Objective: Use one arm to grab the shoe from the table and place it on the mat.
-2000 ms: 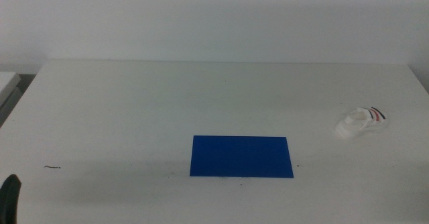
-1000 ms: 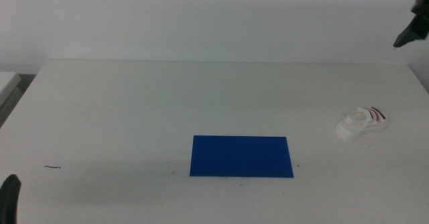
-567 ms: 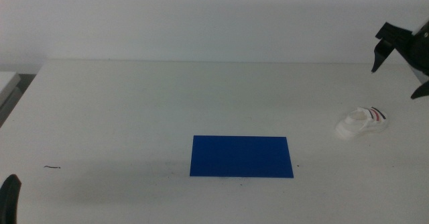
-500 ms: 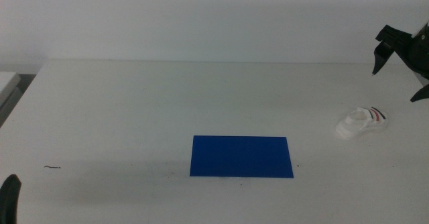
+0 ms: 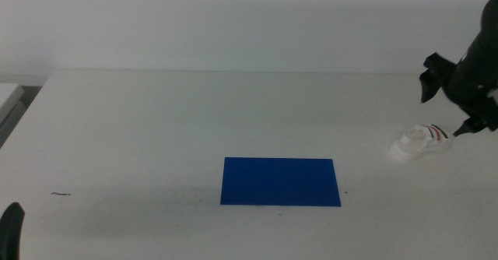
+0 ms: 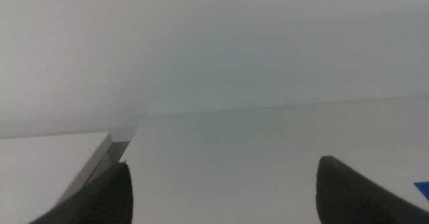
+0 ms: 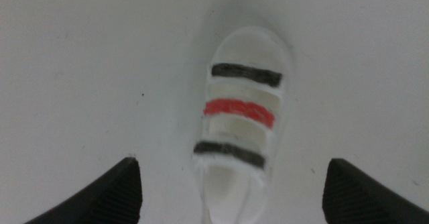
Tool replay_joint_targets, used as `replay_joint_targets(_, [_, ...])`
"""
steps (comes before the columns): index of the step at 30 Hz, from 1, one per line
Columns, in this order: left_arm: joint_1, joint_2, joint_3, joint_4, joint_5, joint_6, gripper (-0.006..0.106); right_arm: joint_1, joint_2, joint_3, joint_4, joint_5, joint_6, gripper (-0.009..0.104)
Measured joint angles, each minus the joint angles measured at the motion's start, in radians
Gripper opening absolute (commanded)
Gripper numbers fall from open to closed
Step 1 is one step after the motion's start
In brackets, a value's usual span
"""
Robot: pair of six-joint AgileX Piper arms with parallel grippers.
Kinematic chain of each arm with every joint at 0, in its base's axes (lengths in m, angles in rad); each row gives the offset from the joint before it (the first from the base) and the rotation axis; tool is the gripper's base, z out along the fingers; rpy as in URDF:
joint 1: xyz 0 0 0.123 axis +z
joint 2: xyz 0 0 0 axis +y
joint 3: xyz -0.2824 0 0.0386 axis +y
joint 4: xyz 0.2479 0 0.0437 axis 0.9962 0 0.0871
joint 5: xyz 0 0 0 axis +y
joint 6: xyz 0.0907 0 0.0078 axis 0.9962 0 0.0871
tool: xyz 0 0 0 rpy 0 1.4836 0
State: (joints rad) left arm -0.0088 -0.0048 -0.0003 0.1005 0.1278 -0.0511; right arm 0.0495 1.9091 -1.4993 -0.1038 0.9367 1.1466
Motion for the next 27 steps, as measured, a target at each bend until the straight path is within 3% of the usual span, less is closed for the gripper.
replay_joint_targets(17, [0.0, 0.0, 0.0, 0.0, 0.0, 0.0, 0.094, 0.0, 0.181, 0.0, 0.023, -0.096, 0.006, 0.089])
replay_joint_targets(19, [0.0, 0.0, 0.0, 0.0, 0.0, 0.0, 0.094, 0.0, 0.184, 0.0, 0.025, -0.115, 0.003, 0.075])
replay_joint_targets(24, [0.0, 0.0, 0.0, 0.0, 0.0, 0.0, 0.094, 0.0, 0.181, -0.003, 0.027, -0.108, 0.015, 0.006])
replay_joint_targets(25, [0.0, 0.0, 0.0, 0.0, 0.0, 0.0, 0.094, 0.004, 0.173, -0.004, 0.025, -0.09, 0.033, -0.003])
replay_joint_targets(27, [0.0, 0.0, 0.0, 0.0, 0.0, 0.0, 0.094, 0.016, 0.163, -0.004, 0.021, -0.033, 0.064, -0.001])
